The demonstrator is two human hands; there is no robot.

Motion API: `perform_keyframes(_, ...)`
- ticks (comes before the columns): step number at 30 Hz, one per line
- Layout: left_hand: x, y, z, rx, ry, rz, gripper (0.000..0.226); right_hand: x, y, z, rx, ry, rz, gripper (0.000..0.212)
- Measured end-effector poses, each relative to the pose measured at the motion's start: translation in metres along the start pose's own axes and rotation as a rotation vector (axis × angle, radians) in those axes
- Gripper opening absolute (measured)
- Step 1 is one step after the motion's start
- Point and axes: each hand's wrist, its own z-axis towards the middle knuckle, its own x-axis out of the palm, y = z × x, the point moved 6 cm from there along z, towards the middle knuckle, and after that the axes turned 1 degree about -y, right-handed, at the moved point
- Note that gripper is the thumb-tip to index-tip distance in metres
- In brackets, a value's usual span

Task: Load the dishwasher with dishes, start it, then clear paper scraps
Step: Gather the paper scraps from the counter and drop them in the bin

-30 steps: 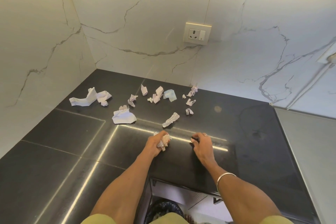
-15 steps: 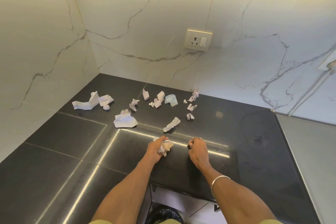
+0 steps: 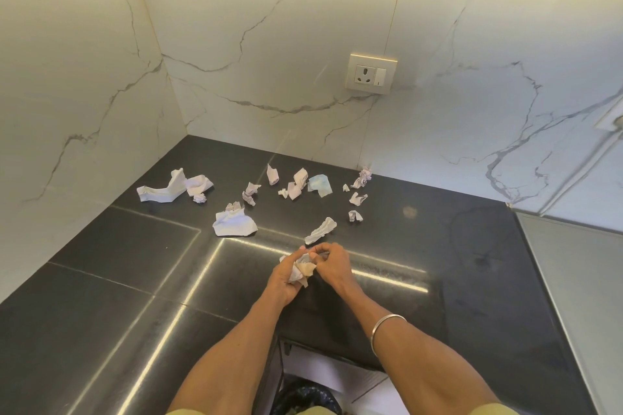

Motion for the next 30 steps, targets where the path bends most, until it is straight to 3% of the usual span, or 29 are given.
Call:
perform_keyframes(6, -0.001, -0.006, 0.002, -0.005, -0.006, -0.03, 0.036, -0.003, 0.004, 0.007, 0.006, 0.082, 0.025, 0.007)
perform_keyframes(10, 0.007, -0.013, 0.006, 0.014, -0.029, -0.087, 0.01, -0.001, 0.013, 0.014, -0.055, 0.118, 0.011, 0.012)
perform_keyframes(15, 0.003, -0.023, 0.021, 0.028, -0.141, -0.169, 0.028, 0.01, 0.034, 0.02, -0.204, 0.156, -0.04, 0.019)
perform_keyframes(19, -0.002, -0.036, 0.026, 0.023, -0.215, -0.224, 0.028, 0.001, 0.041, 0.034, -0.224, -0.061, -0.029, 0.017)
perform_keyframes(22, -0.012, -0.044, 0.03, 0.012, -0.24, -0.205, 0.031, -0.02, 0.038, 0.045, -0.245, -0.205, -0.287, 0.023)
perform_keyframes(24, -0.018, -0.047, 0.033, 0.007, -0.225, -0.19, 0.034, -0.022, 0.028, 0.054, -0.292, -0.136, -0.465, 0.03)
perform_keyframes(27, -0.02, -0.05, 0.036, 0.017, -0.209, -0.177, 0.036, -0.014, 0.006, 0.062, -0.245, 0.043, -0.473, 0.026)
perform_keyframes(30, -0.018, -0.054, 0.038, 0.036, -0.225, -0.167, 0.035, -0.013, -0.001, 0.064, -0.22, 0.019, -0.451, 0.021)
